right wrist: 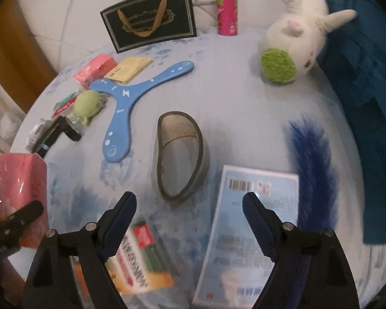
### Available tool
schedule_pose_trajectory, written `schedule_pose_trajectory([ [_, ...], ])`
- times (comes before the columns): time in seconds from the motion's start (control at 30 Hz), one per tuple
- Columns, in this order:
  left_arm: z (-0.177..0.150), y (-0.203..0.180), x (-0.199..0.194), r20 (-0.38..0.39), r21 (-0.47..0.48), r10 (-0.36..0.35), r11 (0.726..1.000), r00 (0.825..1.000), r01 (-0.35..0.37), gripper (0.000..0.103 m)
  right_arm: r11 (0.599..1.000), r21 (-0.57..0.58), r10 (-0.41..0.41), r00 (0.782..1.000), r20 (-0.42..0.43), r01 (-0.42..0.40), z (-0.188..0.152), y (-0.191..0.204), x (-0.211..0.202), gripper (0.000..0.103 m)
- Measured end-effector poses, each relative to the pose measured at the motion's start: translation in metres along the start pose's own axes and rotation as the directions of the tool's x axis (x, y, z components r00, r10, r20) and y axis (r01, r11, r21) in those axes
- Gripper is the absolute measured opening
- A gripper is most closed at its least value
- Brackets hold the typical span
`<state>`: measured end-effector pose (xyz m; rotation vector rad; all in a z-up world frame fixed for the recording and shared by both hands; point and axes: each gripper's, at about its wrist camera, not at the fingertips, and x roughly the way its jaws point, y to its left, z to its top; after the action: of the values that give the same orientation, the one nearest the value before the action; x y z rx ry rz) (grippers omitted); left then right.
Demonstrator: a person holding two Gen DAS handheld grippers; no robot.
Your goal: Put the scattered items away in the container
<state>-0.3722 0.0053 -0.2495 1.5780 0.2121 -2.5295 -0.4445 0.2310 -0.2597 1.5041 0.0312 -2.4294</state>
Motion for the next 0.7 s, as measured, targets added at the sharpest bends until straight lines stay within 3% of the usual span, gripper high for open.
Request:
schedule_pose_trajectory([
  [0.3, 0.013, -0.002, 0.068, -0.081, 0.004, 0.033, 0.999, 0.996, -0.032, 0.086, 0.999, -0.036, -0.022, 0.999, -0.047, 0.02, 0.021, 0.015, 0.07, 0.085],
  [0.37, 0.015, -0.003, 0.07, -0.066, 0.011, 0.037, 0.999, 0.997, -0.036, 0.086, 0.998, -0.048, -0.034, 0.998, -0.051, 0.032, 0.022, 0.018, 0.081, 0.085],
  [0.53, 0.019, -0.009, 0.068, -0.052, 0.036, 0.03, 0.999, 0.998, -0.029, 0.082, 0.989, -0.122, -0.093, 0.994, -0.057, 0.086, 0.026, 0.03, 0.089, 0.075],
  [0.7, 0.022, -0.012, 0.043, -0.007, 0.044, 0.001, 0.999, 1.0, -0.001, 0.082, 0.994, -0.096, -0.055, 0.997, -0.061, 0.049, 0.022, 0.025, 0.068, 0.073],
])
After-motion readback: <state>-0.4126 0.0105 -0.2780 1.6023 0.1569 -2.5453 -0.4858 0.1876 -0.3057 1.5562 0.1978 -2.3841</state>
